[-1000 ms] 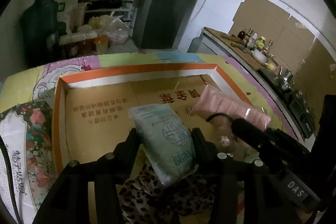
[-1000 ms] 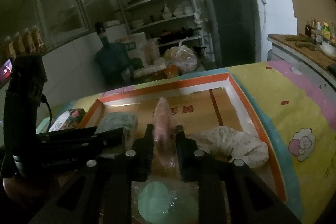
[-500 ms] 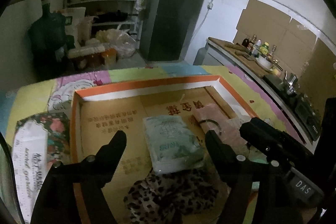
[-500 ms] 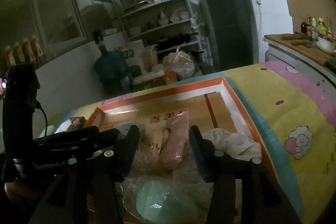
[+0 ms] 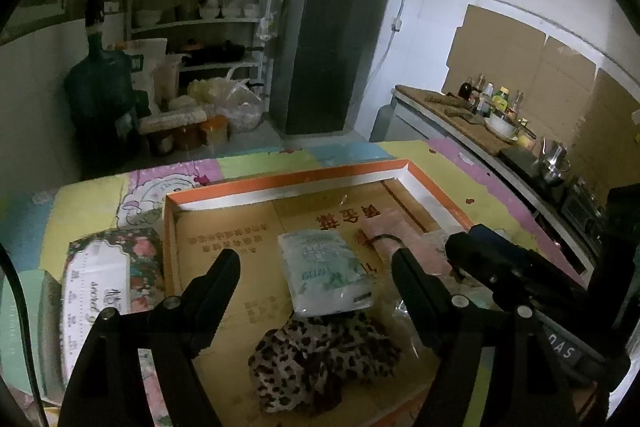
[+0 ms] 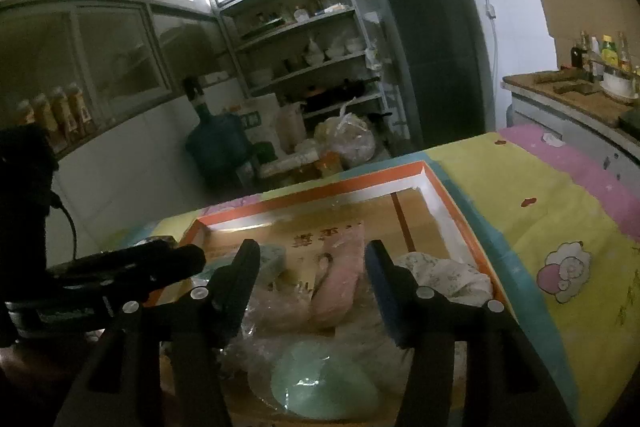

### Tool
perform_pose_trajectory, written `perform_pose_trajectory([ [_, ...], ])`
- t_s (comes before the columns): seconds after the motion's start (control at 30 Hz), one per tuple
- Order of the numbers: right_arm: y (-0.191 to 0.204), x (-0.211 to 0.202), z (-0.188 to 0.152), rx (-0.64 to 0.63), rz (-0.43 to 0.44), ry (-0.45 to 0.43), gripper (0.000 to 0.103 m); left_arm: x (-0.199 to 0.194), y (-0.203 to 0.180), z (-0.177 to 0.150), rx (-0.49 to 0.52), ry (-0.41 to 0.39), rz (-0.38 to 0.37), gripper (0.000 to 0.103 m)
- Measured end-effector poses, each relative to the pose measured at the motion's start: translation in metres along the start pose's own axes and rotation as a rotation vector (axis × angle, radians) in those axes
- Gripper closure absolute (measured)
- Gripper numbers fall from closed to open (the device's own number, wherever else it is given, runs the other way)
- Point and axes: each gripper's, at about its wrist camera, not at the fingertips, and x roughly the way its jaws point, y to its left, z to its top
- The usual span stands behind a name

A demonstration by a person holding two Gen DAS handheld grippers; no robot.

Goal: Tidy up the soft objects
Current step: 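Withdraw both open grippers from the tray, then move both open grippers back over the items left on the quilt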

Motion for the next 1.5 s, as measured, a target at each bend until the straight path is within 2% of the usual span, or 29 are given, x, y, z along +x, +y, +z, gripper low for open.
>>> perform_pose_trajectory([
  [0.27,0.013,-0.017,-0.004,-0.016,-0.014,-0.016,0.032,-0.022,0.004,-0.005,0.007,-0.041,0.003,0.019],
  [0.63,0.035,-0.046,-0.015,-0.032,-0.035,-0.028,0.031,-0.063,0.015,-0.02,0.006,-0.124,0.037,0.015],
  [1.03,0.068,-0.073,-0.023,-0.07,-0.038,-0.048,0.03,-0.105,0.034,-0.043,-0.022,-0.146,0.038,0.014],
  [1.5,0.109,-0.098,-0.039,-0.106,-0.009,-0.053,0.03,-0.157,0.068,-0.077,-0.048,-0.182,0.092,0.014],
])
